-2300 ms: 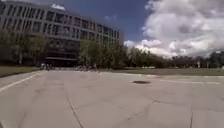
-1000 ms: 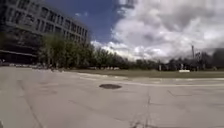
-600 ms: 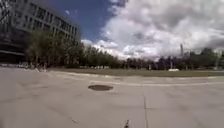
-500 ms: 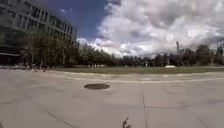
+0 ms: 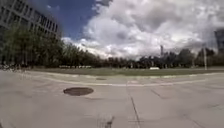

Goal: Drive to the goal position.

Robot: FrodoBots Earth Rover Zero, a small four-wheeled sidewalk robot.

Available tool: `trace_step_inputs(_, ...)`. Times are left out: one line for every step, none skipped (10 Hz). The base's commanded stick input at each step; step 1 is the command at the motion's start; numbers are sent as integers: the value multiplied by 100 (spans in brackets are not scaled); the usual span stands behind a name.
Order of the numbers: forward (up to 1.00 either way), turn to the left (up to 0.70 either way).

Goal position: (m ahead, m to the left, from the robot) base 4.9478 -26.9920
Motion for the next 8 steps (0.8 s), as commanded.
trace_step_inputs(100,-40)
trace_step_inputs(100,-40)
trace_step_inputs(100,-40)
trace_step_inputs(100,-40)
trace_step_inputs(100,-40)
trace_step_inputs(100,-40)
trace_step_inputs(100,-40)
trace_step_inputs(100,-40)
